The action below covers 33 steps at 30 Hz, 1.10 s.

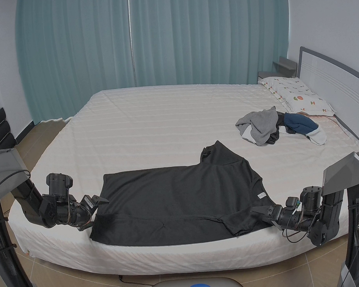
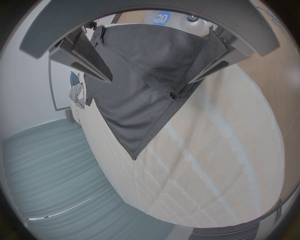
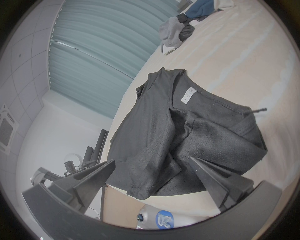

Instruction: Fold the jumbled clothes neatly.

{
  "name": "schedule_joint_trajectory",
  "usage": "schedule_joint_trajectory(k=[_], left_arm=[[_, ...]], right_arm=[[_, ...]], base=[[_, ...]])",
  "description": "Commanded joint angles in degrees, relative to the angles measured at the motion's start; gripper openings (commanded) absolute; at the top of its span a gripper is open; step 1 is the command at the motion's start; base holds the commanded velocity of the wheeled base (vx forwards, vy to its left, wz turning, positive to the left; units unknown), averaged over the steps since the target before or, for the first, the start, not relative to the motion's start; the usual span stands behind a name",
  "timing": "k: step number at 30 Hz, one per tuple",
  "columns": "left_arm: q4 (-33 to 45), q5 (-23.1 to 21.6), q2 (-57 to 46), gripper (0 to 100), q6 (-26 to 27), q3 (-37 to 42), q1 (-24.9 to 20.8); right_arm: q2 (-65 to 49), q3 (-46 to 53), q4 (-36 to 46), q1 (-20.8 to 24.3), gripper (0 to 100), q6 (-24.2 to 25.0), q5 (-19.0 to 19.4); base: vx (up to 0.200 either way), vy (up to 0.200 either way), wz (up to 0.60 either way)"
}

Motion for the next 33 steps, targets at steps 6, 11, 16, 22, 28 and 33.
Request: schedule_joint_trajectory(k=[6,11,16,22,28,33], left_arm=[[-3.79,0.45,3.82,100,0.72,-2.18,-0.09],[-5.99,1.85,5.14,100,0.98,-2.53,-0.79],[-6.16,5.19,7.16,100,3.35,-3.93,-1.32],[-6.51,8.71,8.48,0,4.94,-3.67,-2.55],[-8.71,10.2,9.09,0,4.94,-3.14,-2.55],[-9.76,11.87,9.89,0,4.67,-3.23,-2.37]], right_arm=[[-2.1,-0.61,-0.85,-1.29,100,5.13,-0.15],[-2.01,-0.7,-0.85,-1.38,100,5.13,-0.23],[-2.01,-0.53,-0.85,-1.29,100,4.86,-0.23],[-2.01,-0.17,-0.85,-1.29,100,4.78,-0.67],[-2.72,0.18,-0.85,-1.38,100,4.78,-0.94],[-3.15,0.79,-0.85,-1.38,100,4.78,-0.85]], base=[[0.0,0.0,0.0],[0.0,0.0,0.0],[0.0,0.0,0.0],[0.0,0.0,0.0],[0.0,0.0,0.0],[0.0,0.0,0.0]])
